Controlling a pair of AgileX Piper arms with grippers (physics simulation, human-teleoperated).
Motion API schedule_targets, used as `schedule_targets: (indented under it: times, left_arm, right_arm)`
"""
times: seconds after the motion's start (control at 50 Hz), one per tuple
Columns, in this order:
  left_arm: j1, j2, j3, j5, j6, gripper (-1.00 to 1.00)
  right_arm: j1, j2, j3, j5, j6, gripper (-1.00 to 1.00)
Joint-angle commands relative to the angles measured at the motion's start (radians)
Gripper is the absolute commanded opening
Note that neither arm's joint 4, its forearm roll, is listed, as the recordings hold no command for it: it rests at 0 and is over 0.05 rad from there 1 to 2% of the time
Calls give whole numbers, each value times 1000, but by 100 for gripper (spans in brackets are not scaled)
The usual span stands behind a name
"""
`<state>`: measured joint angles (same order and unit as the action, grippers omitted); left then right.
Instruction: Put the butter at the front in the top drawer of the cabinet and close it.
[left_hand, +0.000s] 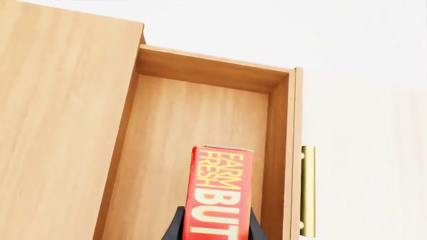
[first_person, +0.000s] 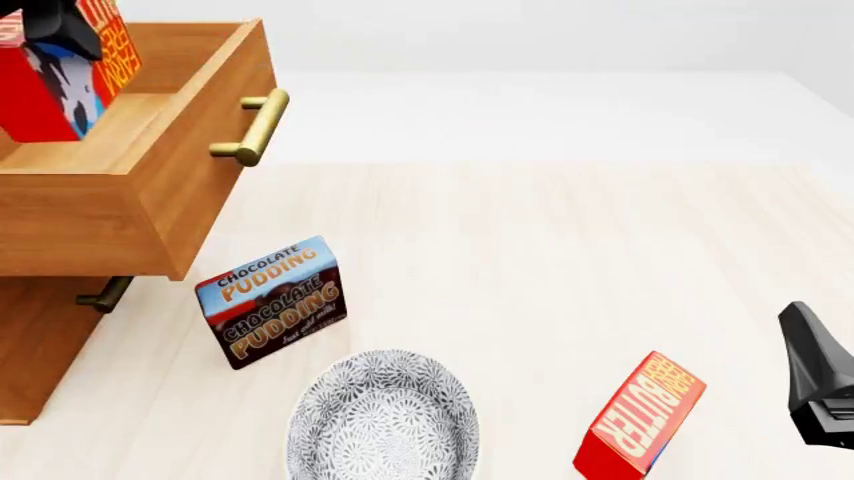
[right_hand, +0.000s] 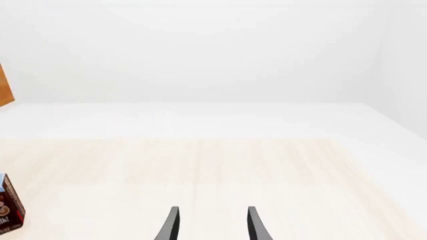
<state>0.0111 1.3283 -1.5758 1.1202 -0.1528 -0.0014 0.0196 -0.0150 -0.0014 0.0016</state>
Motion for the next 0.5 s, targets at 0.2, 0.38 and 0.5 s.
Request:
schedule_targets:
  times: [0.2,0.38,0.5]
  left_arm:
    - [-15,13,36,-72,18,-100]
    - [-14,14,49,-94,16,-100]
    - [-12,14,79,-117,10,-100]
  right_arm:
    - [0,-1,1,-1,0,100]
    - [0,-1,1,-1,0,100]
    - [0,-1,1,-1,0,100]
